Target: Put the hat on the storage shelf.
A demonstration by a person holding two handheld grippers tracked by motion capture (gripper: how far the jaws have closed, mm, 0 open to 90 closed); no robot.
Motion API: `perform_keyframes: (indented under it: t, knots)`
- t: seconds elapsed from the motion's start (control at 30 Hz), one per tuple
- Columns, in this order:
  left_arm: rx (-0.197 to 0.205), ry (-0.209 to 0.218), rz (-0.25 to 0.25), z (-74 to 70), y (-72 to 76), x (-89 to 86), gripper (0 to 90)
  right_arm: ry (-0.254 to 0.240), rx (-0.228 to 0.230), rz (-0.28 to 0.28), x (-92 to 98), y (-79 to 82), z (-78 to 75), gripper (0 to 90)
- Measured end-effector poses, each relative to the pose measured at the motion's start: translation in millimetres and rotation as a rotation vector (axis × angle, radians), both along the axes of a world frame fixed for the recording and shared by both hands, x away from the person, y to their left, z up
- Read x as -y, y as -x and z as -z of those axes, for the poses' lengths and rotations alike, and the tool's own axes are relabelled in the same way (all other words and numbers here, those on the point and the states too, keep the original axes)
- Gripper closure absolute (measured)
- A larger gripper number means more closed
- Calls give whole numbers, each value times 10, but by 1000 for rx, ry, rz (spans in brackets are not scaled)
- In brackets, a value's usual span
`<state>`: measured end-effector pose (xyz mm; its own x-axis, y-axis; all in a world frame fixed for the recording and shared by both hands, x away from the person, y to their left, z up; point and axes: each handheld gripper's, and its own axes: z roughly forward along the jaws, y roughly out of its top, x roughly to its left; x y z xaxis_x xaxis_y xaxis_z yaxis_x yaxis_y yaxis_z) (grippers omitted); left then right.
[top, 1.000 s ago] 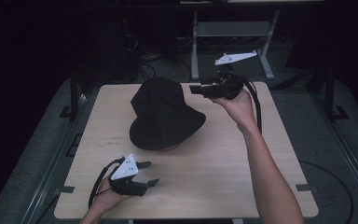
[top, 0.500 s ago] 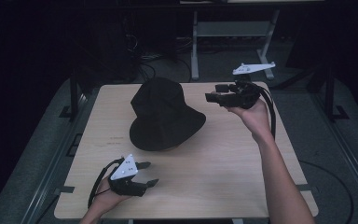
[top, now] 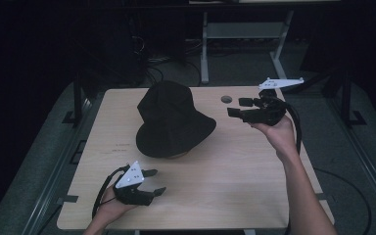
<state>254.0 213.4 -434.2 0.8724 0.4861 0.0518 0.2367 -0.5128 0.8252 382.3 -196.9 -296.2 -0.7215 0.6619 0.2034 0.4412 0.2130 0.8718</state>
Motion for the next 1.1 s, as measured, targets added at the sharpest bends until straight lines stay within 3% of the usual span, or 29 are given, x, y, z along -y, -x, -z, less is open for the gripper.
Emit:
perform_keyframes:
  t: [0.5, 1.1]
  knots:
    - [-2, -5, -7, 7, -8, 3, 325, 0, -9, 15, 243, 246, 150, 275]
    - [-2, -7, -19, 17, -8, -5, 303, -5, -33, 32, 449, 560, 456, 256]
